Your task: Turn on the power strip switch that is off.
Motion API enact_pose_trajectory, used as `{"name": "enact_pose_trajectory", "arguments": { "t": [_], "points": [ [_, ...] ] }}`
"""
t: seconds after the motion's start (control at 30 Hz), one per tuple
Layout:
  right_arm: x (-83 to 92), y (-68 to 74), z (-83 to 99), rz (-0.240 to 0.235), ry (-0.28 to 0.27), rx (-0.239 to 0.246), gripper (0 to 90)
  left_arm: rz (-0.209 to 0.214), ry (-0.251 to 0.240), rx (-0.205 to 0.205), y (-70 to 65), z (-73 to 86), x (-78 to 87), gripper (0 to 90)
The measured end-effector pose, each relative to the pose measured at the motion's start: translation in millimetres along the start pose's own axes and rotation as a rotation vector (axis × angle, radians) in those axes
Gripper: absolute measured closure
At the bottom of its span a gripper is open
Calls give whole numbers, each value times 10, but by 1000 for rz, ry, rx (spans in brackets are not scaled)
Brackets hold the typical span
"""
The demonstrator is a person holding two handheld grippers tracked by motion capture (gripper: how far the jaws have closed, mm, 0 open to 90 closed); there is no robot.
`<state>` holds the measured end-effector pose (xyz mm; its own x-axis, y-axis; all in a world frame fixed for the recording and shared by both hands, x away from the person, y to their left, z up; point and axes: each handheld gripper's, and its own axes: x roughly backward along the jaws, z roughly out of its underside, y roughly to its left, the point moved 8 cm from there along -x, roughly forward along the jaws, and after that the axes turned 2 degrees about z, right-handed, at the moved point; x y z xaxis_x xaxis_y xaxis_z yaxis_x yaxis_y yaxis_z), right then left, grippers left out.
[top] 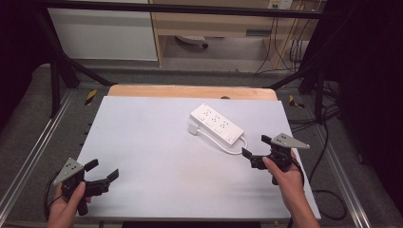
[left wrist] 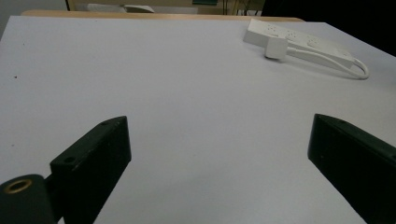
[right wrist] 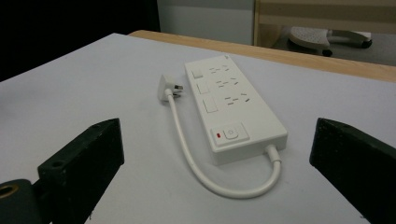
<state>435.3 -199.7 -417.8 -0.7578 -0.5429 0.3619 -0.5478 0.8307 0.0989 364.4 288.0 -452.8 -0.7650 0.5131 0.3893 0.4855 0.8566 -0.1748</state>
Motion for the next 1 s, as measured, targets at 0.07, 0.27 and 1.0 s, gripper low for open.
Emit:
{"name": "enact_pose_trajectory", "arguments": {
  "t": [0.07,0.27,1.0],
  "points": [
    [-48,11,-52,0,-3,7,37,1,0,0,0,0,0,61],
    [-130,6,-136,-2,-5,6,36,1,2,-1,4,2,0,61],
    [-364,-128,-386,11,-14,-21,36,1,4,-6,4,6,-2,60]
  ]
}}
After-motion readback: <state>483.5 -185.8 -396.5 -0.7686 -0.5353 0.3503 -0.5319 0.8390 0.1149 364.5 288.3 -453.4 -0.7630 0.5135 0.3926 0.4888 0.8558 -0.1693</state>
